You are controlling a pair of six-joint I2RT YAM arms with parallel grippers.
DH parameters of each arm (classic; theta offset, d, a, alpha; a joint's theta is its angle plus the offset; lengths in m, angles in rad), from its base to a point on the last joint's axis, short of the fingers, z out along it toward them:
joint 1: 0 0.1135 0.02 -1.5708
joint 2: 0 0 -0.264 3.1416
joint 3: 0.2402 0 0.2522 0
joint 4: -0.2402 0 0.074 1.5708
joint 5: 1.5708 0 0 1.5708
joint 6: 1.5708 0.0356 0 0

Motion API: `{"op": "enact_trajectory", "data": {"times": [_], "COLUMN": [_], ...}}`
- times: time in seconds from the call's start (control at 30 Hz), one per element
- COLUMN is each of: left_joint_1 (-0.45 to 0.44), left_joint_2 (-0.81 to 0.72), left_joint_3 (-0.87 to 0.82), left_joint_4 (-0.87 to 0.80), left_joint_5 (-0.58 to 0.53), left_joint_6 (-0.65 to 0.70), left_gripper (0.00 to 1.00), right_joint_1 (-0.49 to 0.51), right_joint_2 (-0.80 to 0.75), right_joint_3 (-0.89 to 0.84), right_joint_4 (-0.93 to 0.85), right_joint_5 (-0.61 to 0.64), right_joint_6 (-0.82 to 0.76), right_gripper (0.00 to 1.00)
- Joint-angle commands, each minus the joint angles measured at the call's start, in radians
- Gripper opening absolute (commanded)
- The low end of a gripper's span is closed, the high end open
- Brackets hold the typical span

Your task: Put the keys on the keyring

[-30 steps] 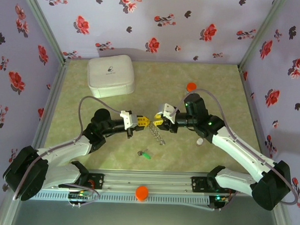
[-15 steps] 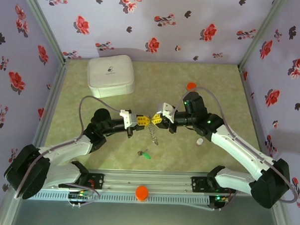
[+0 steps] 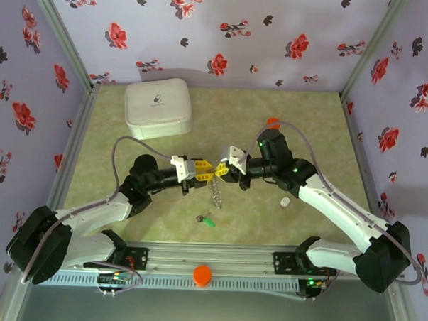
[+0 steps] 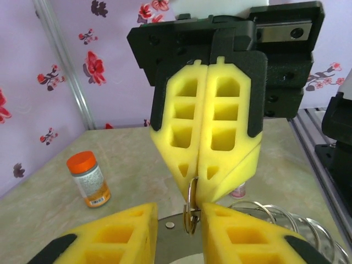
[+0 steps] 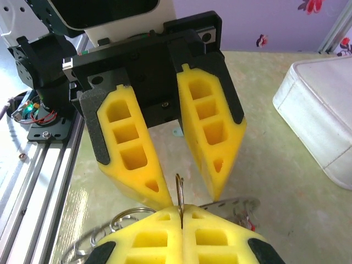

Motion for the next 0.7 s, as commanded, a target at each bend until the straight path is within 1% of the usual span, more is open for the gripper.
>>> {"op": "enact_trajectory", "data": {"times": [0.0,0.13,0.27,0.33,0.4,0.53,0.57,0.63,0.67], "left_joint_1": [-0.001,0.0,0.0,0.0,0.0,0.0,0.0,0.001,0.0], "left_joint_2": [-0.036,-0.041,-0.036,-0.032,-0.027,-0.026,-0.029,-0.04,-0.048], "left_joint_3": [0.045,0.054,0.059,0.06,0.064,0.068,0.066,0.05,0.038], "left_joint_4": [-0.093,-0.119,-0.119,-0.118,-0.116,-0.111,-0.105,-0.086,-0.077], "left_joint_5": [-0.046,-0.028,-0.009,0.0,0.013,0.035,0.037,0.031,0.018], "left_joint_6": [0.07,0.071,0.064,0.06,0.057,0.048,0.042,0.034,0.029], "left_gripper": [0.27,0.2,0.19,0.17,0.13,0.0,0.0,0.0,0.0], "right_joint_1": [0.019,0.039,0.048,0.05,0.051,0.054,0.05,0.018,-0.011], "right_joint_2": [0.013,0.035,0.044,0.049,0.056,0.062,0.054,0.013,-0.02], "right_joint_3": [0.062,0.087,0.095,0.098,0.102,0.103,0.096,0.047,0.007], "right_joint_4": [-0.049,-0.097,-0.099,-0.1,-0.103,-0.104,-0.099,-0.037,0.012], "right_joint_5": [0.022,0.056,0.063,0.061,0.06,0.059,0.06,0.044,0.027], "right_joint_6": [-0.028,-0.066,-0.074,-0.077,-0.078,-0.076,-0.07,0.004,0.054], "right_gripper": [0.0,0.0,0.0,0.0,0.0,0.0,0.0,0.16,0.23]}}
